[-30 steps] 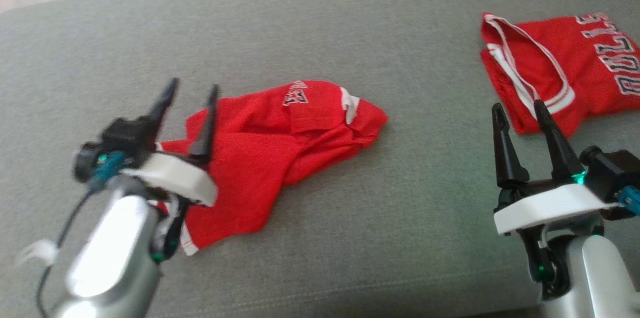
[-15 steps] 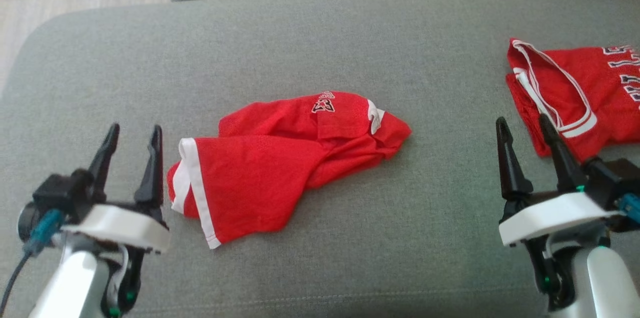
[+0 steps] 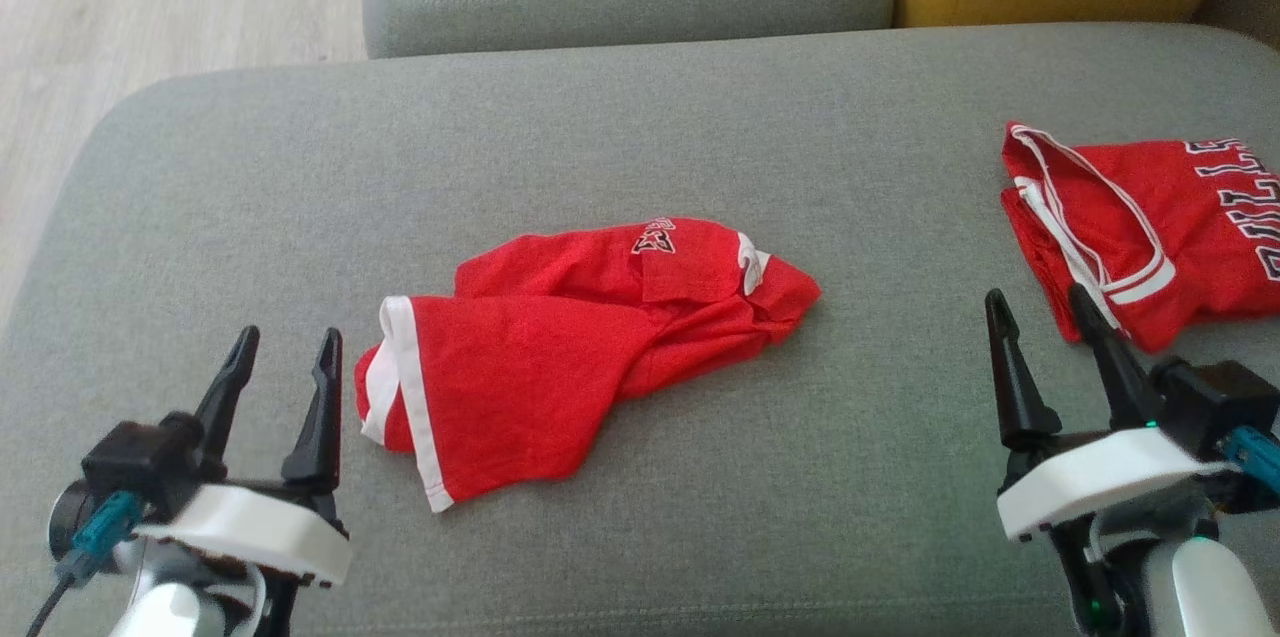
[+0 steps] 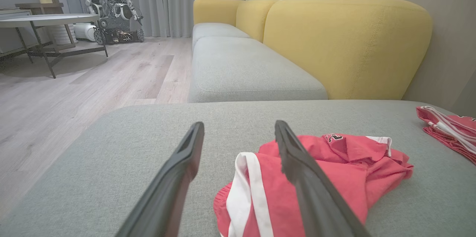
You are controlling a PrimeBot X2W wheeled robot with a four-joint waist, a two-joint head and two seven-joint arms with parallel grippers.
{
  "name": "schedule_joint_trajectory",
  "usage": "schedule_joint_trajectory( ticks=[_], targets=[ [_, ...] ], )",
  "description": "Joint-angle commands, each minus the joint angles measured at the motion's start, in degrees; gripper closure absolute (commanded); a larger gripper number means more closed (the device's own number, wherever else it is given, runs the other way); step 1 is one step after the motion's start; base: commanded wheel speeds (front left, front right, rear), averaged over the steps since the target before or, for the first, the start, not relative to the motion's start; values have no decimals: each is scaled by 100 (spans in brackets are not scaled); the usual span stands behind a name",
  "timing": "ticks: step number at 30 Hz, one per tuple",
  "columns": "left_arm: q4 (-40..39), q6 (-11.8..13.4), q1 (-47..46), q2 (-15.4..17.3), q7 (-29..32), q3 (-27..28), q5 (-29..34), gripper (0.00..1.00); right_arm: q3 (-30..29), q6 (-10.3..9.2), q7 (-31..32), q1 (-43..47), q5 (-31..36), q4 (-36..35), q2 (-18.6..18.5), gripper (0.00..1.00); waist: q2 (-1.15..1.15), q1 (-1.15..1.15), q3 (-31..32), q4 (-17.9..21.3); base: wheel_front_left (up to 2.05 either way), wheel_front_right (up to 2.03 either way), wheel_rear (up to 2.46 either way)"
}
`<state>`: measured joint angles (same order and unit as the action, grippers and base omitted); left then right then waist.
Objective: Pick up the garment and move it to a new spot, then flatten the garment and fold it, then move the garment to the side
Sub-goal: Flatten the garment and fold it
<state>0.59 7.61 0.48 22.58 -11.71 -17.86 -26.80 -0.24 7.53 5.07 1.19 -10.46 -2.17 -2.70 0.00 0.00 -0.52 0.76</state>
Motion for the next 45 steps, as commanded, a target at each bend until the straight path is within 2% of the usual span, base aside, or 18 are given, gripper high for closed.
schedule_joint_trajectory(
  ticks=[1, 32, 37, 45],
  targets=[
    [-226, 44, -189, 189, -6, 226, -48, 0, 128, -4, 15, -101, 54, -250, -18, 0, 0, 0, 43, 9, 0, 0, 0],
    [-342, 158, -310, 273, 9, 168, -20, 0, 248, -4, 82, -186, 112, -245, -18, 0, 0, 0, -158, -47, 0, 0, 0],
    [-360, 128, -433, 247, -1, 110, -6, 0, 899, -4, 151, -304, 28, 108, -18, 0, 0, 0, -236, -205, 0, 0, 0],
    [-293, 41, -733, 147, -71, -19, 49, 0, 2505, -4, 5, -771, -651, 1431, -18, 0, 0, 0, -460, -683, 0, 0, 0]
  ],
)
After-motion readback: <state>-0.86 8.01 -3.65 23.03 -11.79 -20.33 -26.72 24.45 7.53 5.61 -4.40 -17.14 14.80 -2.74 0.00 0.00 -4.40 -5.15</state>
